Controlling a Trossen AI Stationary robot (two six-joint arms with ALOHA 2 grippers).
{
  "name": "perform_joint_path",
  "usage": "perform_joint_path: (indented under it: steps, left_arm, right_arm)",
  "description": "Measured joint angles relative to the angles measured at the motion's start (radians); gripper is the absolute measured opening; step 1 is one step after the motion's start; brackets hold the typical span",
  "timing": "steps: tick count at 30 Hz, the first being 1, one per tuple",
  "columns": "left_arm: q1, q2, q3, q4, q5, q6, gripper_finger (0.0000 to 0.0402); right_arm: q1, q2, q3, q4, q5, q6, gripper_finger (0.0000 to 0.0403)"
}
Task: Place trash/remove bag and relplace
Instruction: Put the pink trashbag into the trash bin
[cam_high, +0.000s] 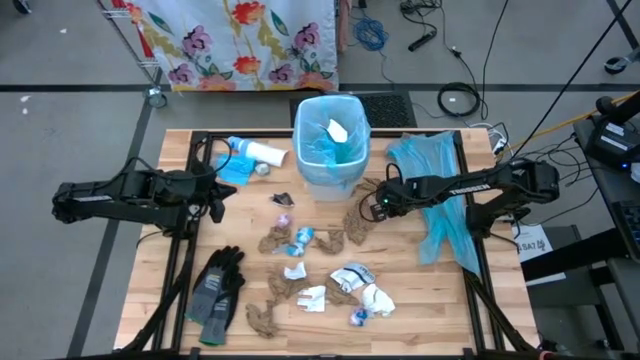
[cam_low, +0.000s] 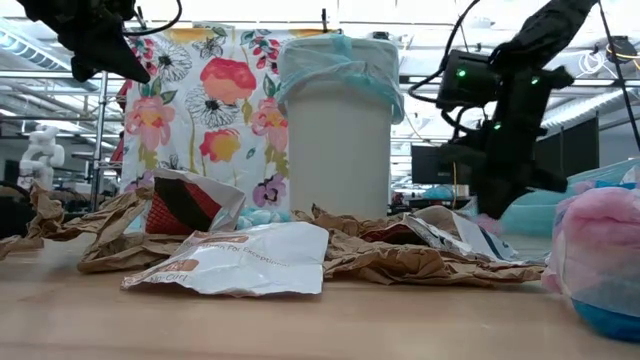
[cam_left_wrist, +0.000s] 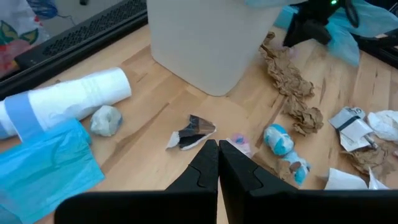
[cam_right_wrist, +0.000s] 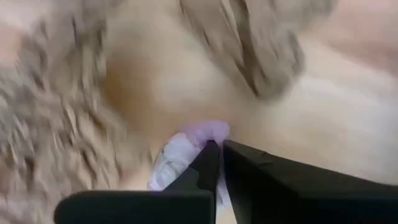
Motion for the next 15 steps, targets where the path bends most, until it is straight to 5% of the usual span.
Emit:
perform_joint_path:
  steps: [7,15]
  left_arm:
    - [0.000,0.000,0.000,0.000,-0.002,0.000,0.0006]
    - [0.000,0.002,0.000,0.000,-0.012,0.000,0.0006]
  right_arm:
    - [0.055,-0.162,0.123,-0.347,0.034,0.046,0.0001]
    - [0.069,-0.253,0.482,-0.742,0.218,0.044,0.0000]
